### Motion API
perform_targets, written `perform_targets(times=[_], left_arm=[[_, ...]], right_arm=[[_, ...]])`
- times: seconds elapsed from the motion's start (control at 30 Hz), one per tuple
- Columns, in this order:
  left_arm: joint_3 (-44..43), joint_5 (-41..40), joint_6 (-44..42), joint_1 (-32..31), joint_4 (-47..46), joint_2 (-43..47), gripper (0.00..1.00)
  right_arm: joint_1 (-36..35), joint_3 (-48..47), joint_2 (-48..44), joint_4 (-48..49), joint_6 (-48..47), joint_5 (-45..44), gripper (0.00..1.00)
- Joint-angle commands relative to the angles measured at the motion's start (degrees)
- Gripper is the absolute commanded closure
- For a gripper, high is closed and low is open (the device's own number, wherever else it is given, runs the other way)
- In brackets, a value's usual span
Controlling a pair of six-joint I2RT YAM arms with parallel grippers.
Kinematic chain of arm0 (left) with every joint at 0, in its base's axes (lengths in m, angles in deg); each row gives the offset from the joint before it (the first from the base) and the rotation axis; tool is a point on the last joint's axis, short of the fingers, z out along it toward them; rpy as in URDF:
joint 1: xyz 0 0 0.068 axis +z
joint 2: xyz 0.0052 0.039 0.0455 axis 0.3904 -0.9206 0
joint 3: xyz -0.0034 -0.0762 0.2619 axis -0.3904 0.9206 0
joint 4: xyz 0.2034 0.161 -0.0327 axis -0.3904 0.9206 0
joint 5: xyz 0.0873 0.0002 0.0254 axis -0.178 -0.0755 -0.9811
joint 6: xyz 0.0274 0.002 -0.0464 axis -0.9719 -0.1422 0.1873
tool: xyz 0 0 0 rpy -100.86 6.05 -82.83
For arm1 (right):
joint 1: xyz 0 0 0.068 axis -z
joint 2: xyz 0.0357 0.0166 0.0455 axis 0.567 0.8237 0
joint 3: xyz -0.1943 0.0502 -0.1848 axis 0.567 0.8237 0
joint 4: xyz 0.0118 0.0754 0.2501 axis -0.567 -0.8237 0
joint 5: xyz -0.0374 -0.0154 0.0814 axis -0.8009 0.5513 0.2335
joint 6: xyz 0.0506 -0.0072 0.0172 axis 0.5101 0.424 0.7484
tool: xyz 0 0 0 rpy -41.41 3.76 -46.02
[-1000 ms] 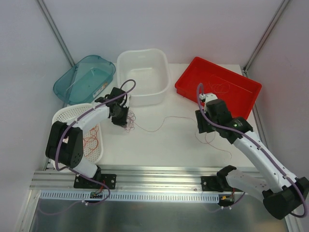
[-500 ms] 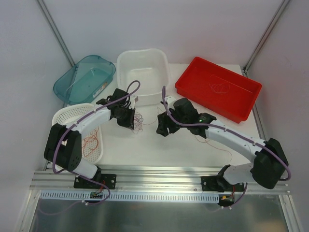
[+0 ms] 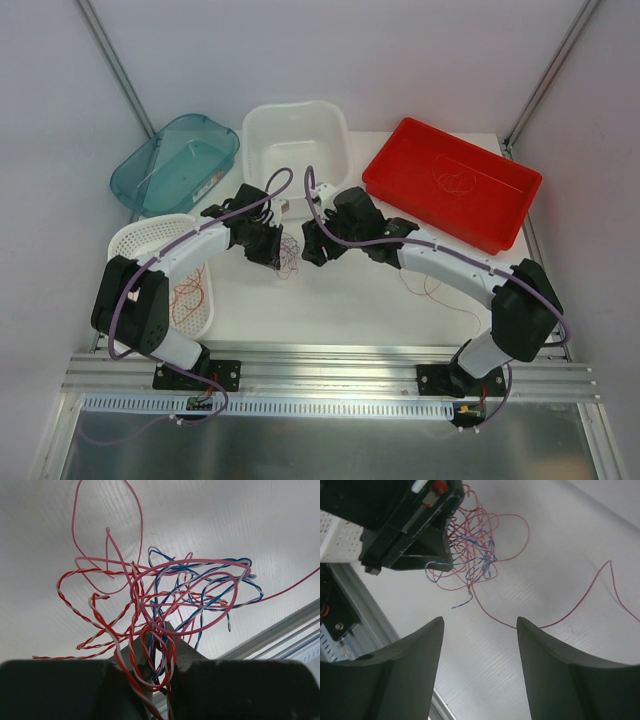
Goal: Untangle the cables
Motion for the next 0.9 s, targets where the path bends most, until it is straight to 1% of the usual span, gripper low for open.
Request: perform_targets(times=[0.0,0.03,0.07,0.13,0.17,0.3,0.33,0.37,0.43,0.53,0.57,0.7,0.77,0.8,0.87], left_arm=[[0.13,1.18,-0.98,-0.45,-0.84,1.69,0.91],[0.13,0.74,-0.72,-0.53,-0.84,1.60,0.90],[0.13,0.56,-0.63,-0.53,-0.84,1.43,0.91],[0.13,0.30,-0.10,-0.53,-0.84,1.25,0.91],[0.04,0.39,0.07,-0.53,-0.93,0.99,0.91],[-0.31,0.47,1.13,-0.53,-0.84,0.37,0.91],[-0.31,0.65,1.56,-0.53,-0.93,0.37,0.91],[-0.23,0.91,1.83,-0.53,-0.84,0.46,0.91],[-0.05,0.83,2.44,-0.53,-0.84,0.63,0.91],[0.13,0.65,2.80,-0.53,-0.84,1.07,0.91],[0.13,0.65,2.89,-0.53,-0.84,1.16,0.91],[0.13,0.21,3.50,-0.53,-0.93,1.42,0.91],[0.21,0.12,3.68,-0.53,-0.93,1.69,0.91],[0.21,0.21,3.94,-0.53,-0.93,1.78,0.91],[0.21,0.21,4.20,-0.53,-1.10,2.04,0.91]], right_arm=[[-0.33,-1.82,-0.15,0.45,5.41,-9.82,0.38],[-0.42,-0.77,-1.03,0.80,8.48,-16.29,0.39],[-0.42,1.85,-2.08,1.93,13.64,-18.97,0.39],[-0.42,4.33,-5.68,3.08,18.94,-24.24,0.40],[-0.33,6.52,-6.48,4.04,25.06,-25.14,0.40],[-0.33,9.08,-6.66,8.00,34.32,-23.22,0.40],[-0.68,9.52,-6.14,8.62,35.30,-22.43,0.41],[-0.95,9.96,-5.87,12.63,36.01,-22.16,0.41],[-1.47,10.05,-4.65,15.46,37.59,-22.33,0.41],[-1.65,9.26,-2.45,16.80,39.87,-22.86,0.42],[-1.56,9.18,-0.61,17.14,40.58,-23.04,0.44],[-1.74,9.70,2.48,19.60,43.22,-22.51,0.60],[-1.74,10.14,3.09,20.14,44.19,-21.98,0.64],[-1.74,10.23,3.36,20.05,44.19,-22.07,0.71],[-1.65,11.01,3.27,19.96,44.19,-22.42,0.80]])
